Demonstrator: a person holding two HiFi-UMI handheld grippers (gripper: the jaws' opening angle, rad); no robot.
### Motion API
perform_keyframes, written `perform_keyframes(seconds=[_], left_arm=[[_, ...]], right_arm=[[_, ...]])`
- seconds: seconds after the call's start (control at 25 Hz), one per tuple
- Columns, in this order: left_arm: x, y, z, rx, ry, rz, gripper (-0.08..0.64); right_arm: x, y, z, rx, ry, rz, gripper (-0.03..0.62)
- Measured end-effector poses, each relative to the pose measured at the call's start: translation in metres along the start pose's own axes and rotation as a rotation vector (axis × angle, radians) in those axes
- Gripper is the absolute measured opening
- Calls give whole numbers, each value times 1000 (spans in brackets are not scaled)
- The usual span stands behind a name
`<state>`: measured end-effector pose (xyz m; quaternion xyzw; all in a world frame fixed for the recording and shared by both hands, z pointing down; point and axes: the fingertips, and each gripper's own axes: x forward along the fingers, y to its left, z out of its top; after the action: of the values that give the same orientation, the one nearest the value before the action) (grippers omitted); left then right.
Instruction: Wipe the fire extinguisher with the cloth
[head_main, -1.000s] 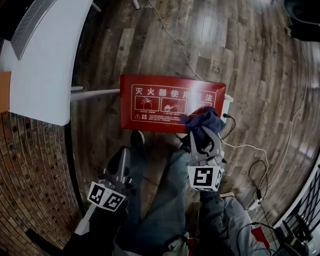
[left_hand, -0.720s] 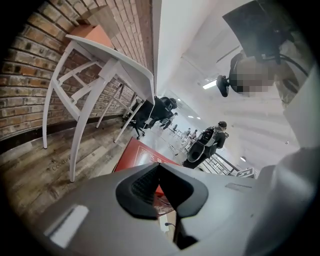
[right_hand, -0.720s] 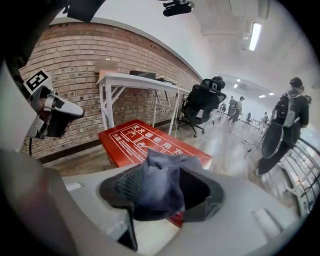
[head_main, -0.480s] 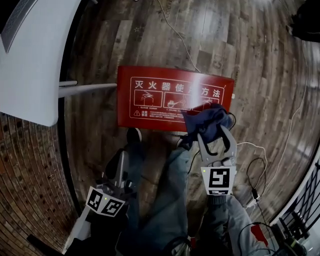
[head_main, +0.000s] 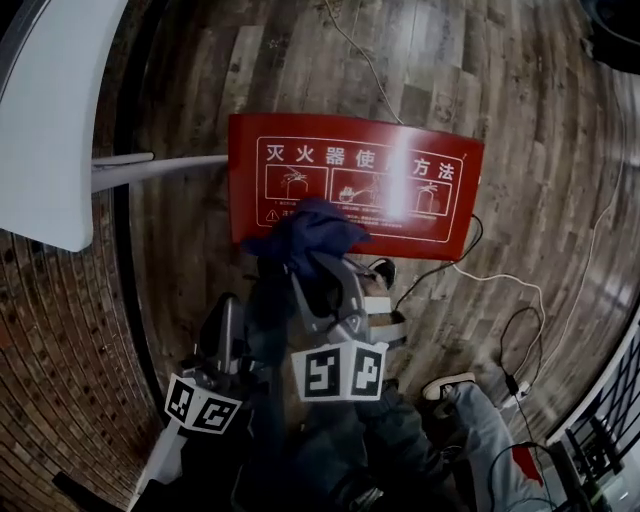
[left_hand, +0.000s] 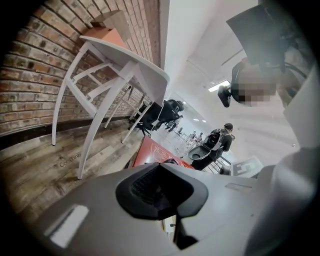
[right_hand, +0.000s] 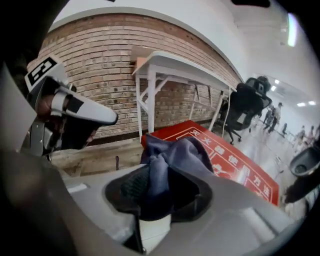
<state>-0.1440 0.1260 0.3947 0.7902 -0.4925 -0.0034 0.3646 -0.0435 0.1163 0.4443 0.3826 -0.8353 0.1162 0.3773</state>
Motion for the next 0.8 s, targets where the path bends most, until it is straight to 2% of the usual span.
perform_keyframes(seconds=[0.12,0.2,0.4,0.48,0.64,0.8], left_arm=[[-2,1,-1,11,4,4,-15],[-2,-3,-7,14,19,-1,-15],[0,-17,-19,10,42,-26,-15],[1,-20,-22,9,45,-29,-15],[1,-22,-26,7,49,-26,-15],[0,-18,-31,6,56,-14,-15]], right_arm=[[-4,-3,-7,-34,-16,-26,112],[-20,-22,-29,-16,2,-90,109],[-84,-84,-119,53,76,-331,106],[-99,-94,-153,81,126,-381,104],[-85,-77,-184,117,159,-353,104],[-42,-62,-158,92,79,-344,103]])
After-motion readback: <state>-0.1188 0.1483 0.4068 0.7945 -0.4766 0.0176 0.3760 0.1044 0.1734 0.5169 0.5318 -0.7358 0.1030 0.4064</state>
